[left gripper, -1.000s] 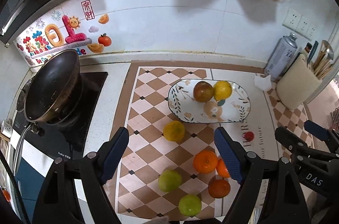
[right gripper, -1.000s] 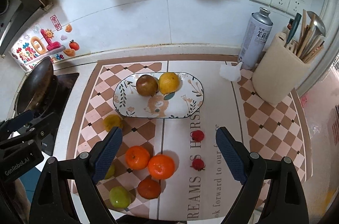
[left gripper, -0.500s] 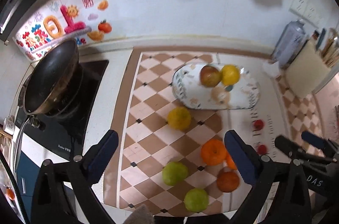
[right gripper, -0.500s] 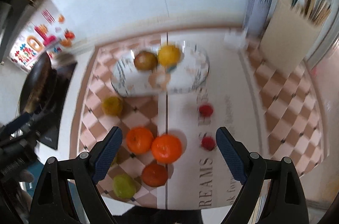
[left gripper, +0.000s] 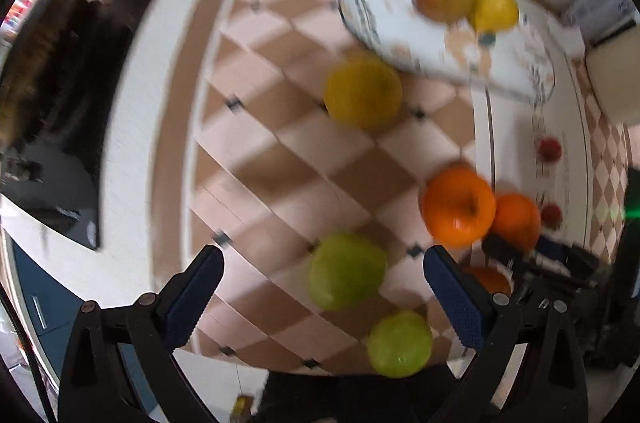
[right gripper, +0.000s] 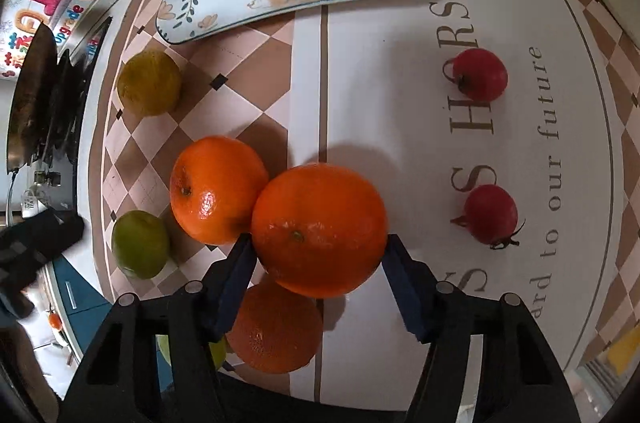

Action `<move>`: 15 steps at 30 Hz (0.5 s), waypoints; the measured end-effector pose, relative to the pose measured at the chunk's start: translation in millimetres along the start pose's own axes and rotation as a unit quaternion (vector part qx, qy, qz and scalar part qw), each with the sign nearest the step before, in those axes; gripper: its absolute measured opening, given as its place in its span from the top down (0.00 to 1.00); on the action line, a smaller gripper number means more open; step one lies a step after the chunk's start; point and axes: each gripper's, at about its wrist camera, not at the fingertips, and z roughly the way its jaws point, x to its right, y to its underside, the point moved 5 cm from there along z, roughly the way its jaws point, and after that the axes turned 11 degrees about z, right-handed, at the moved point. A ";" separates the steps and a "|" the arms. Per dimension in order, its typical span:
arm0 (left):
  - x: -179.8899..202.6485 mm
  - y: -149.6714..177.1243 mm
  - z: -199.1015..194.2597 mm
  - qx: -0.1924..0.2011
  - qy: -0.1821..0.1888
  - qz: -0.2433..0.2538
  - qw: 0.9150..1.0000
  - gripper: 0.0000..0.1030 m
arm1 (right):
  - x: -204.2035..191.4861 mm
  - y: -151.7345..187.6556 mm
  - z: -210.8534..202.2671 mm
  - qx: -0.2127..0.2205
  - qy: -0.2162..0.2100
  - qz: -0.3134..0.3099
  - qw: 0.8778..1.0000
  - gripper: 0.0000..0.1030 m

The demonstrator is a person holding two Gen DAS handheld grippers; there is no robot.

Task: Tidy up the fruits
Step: 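Grasp the large orange with the right tool while the left tool grasps the green apple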

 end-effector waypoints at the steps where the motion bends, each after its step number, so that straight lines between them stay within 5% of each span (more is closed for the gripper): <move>1: 3.1 2.4 5.6 -0.009 0.009 0.002 1.000 0.01 | 0.4 0.5 -0.1 0.000 -0.002 -0.002 1.000 0.36; 10: 24.6 15.1 31.2 -0.023 0.026 0.052 0.998 0.08 | 37.3 11.7 -10.2 -0.013 0.010 0.013 1.000 0.36; 15: 36.9 16.9 42.0 -0.036 -0.002 0.118 0.992 0.45 | 36.0 9.4 -8.4 -0.022 0.017 0.010 1.000 0.35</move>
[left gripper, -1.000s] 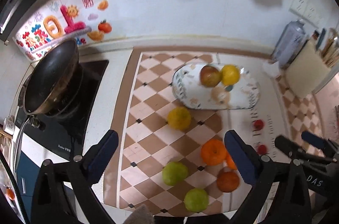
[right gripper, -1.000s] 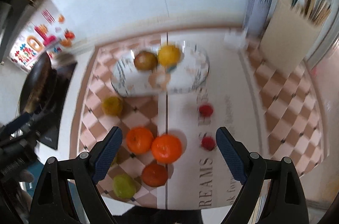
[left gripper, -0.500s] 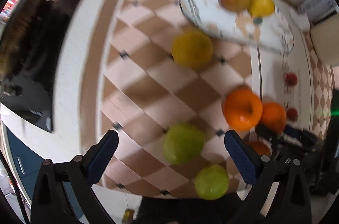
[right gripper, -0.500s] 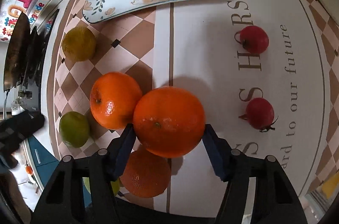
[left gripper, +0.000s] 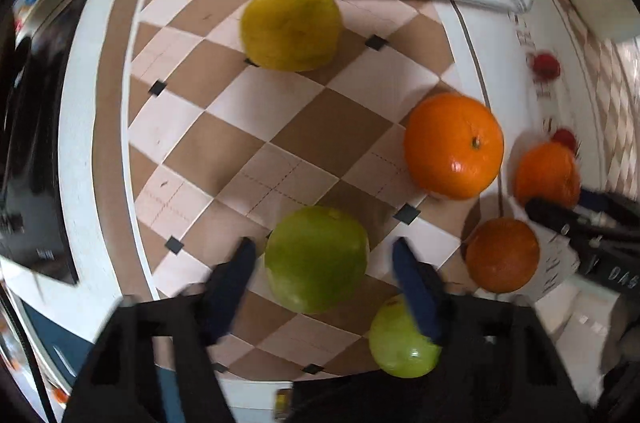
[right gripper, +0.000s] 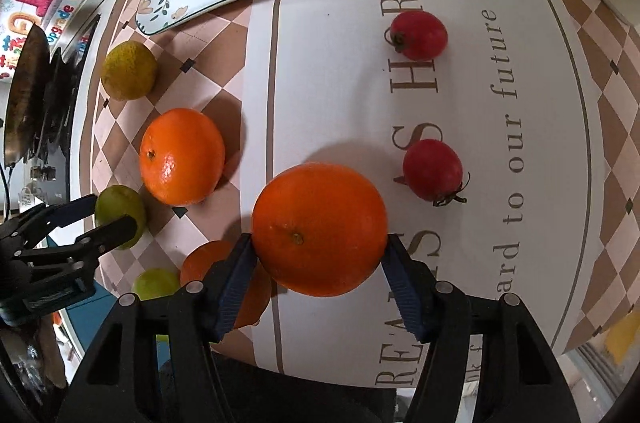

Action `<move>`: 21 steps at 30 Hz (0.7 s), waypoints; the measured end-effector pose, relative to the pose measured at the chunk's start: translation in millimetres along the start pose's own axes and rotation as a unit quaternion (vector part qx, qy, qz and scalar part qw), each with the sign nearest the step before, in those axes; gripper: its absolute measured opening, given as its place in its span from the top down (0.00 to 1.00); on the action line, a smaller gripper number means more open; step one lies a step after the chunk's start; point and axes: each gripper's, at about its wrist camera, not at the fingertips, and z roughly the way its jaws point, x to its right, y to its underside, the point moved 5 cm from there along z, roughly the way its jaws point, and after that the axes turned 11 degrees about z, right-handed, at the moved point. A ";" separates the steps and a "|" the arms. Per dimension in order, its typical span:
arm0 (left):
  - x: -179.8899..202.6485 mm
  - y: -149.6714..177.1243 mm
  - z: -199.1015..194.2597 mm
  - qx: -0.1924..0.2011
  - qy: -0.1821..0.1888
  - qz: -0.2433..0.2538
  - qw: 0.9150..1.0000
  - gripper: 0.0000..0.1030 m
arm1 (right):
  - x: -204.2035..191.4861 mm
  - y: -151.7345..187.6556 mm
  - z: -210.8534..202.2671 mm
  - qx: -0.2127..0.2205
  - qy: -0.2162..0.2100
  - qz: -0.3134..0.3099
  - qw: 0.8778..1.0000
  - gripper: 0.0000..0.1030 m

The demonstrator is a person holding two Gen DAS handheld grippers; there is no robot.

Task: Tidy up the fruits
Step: 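Grasp the large orange with the right tool while the left tool grasps the green apple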

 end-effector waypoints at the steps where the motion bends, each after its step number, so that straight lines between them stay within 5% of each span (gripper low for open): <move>1: 1.8 0.0 1.1 0.000 -0.007 0.009 1.000 0.48 | -1.1 0.1 0.6 0.000 0.001 0.001 1.000 0.35; 11: 7.1 0.5 0.6 0.015 -0.021 0.007 1.000 0.48 | 1.0 -4.6 2.6 0.001 -0.019 0.022 1.000 0.34; 21: -28.4 4.6 -15.0 0.030 0.008 -0.038 0.999 0.52 | -1.7 -10.1 -11.6 0.066 -0.010 -0.006 0.998 0.36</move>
